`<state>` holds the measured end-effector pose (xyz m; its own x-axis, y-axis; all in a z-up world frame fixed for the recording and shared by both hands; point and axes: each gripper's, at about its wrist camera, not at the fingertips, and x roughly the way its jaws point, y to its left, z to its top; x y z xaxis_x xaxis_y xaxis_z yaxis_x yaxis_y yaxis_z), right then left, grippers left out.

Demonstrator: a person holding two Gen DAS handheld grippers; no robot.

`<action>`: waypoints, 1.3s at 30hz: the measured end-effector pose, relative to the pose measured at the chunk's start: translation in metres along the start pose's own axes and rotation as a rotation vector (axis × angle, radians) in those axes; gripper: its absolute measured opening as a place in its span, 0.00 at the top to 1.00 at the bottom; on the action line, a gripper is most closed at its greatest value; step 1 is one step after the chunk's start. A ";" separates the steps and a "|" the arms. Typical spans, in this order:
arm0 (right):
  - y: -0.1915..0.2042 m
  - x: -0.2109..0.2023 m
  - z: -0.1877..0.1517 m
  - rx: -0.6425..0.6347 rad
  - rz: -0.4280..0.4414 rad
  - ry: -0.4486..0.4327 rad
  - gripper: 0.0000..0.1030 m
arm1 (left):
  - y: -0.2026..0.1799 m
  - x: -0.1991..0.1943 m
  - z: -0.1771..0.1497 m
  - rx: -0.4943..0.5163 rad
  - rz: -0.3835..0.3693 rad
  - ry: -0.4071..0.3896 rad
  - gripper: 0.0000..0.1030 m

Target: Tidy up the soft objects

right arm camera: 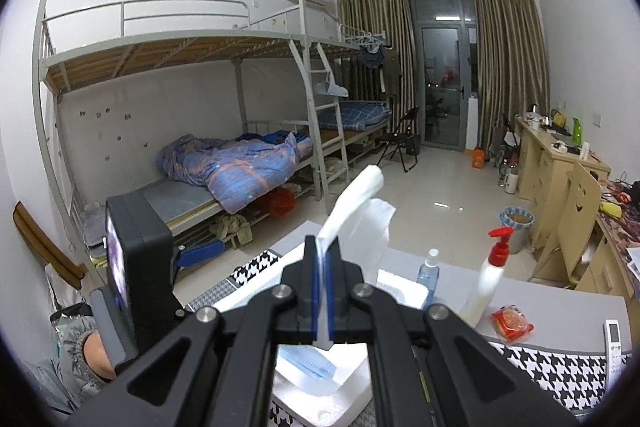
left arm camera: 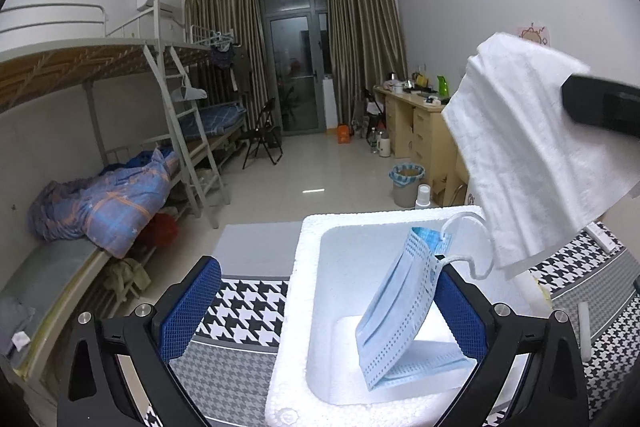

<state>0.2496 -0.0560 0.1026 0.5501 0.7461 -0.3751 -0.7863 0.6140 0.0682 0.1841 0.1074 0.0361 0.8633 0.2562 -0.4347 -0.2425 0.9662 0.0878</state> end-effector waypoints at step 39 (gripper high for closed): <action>0.005 0.051 -0.021 -0.062 0.073 0.205 0.42 | 0.009 -0.004 -0.011 -0.008 -0.055 -0.017 0.01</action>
<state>0.2679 -0.0198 0.0645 0.4273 0.7164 -0.5515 -0.8413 0.5384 0.0475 0.1735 0.1152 0.0284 0.8830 0.2035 -0.4230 -0.1981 0.9785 0.0570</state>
